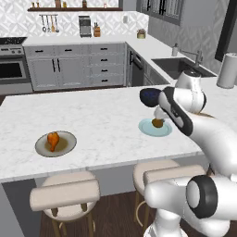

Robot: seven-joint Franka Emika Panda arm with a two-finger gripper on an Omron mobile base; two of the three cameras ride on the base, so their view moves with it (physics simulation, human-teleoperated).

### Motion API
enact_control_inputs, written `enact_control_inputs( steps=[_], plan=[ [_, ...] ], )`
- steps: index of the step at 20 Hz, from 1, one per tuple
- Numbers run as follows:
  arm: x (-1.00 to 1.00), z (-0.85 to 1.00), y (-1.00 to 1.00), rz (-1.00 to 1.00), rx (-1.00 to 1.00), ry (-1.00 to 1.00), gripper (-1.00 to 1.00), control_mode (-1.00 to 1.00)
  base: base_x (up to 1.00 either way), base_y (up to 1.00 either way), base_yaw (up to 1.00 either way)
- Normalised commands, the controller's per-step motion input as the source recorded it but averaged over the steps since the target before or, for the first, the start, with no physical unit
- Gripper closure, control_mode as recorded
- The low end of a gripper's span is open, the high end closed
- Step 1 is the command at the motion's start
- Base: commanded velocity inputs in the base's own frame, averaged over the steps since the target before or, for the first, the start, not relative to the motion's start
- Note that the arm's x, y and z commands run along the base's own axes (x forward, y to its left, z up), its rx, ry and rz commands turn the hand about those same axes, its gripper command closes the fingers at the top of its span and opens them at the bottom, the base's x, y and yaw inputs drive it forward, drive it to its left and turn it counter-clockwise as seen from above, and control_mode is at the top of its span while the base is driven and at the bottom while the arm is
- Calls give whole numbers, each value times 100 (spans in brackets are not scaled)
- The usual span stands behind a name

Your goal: Pick the chicken drumstick and avocado from their plates and place them in the bowl. Then put the bowl in the fridge.

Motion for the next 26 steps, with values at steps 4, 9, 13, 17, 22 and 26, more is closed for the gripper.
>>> enact_control_inputs(
  steps=[4,9,13,17,22,26],
  plan=[
    [88,-42,-36,0,0,16,-100,-100,0,0,0],
    [72,-24,-29,1,0,15,-100,-100,0,0,0],
    [51,-16,-22,7,0,6,-100,-100,0,0,0],
    [34,-37,-11,10,0,1,-100,-100,0,0,0],
    [41,-42,-4,9,0,3,-100,-100,0,0,0],
    [44,-36,-11,11,0,6,-100,-100,0,0,0]
  ],
)
